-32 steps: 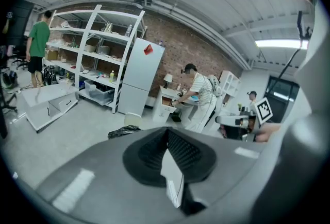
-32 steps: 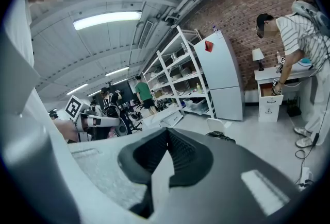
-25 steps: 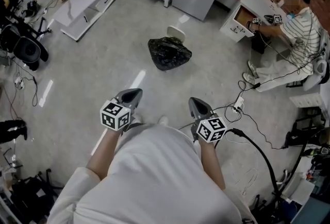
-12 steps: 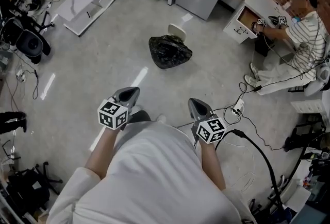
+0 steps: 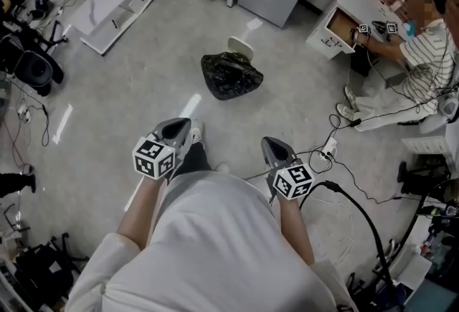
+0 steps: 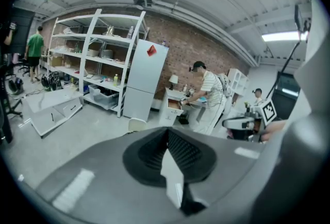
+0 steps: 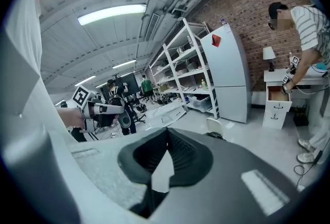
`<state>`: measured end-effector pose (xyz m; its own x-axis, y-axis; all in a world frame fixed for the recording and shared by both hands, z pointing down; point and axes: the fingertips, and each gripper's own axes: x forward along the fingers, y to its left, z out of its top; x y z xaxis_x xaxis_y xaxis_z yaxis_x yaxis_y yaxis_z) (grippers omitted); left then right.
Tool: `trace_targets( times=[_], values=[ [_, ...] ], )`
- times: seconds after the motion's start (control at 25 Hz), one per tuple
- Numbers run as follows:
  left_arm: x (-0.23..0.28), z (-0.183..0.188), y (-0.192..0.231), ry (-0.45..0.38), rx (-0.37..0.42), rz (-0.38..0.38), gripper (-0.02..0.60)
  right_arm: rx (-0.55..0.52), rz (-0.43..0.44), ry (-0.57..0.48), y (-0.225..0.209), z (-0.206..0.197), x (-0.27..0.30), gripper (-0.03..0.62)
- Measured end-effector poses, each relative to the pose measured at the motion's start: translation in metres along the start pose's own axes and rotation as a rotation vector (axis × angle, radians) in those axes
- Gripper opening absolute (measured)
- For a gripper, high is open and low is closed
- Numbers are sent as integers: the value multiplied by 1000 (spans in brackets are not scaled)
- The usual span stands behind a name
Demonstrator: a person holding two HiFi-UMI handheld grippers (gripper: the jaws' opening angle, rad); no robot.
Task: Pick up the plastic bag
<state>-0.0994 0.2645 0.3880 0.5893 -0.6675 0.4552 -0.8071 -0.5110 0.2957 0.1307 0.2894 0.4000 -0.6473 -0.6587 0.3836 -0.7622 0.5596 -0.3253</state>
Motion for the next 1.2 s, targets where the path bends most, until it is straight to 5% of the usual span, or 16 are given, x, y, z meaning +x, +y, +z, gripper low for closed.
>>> trace_targets(
  times=[1.2],
  values=[
    [159,128,209,143,191,-216,3,67,-216,25,-77,109,219,2]
  ],
)
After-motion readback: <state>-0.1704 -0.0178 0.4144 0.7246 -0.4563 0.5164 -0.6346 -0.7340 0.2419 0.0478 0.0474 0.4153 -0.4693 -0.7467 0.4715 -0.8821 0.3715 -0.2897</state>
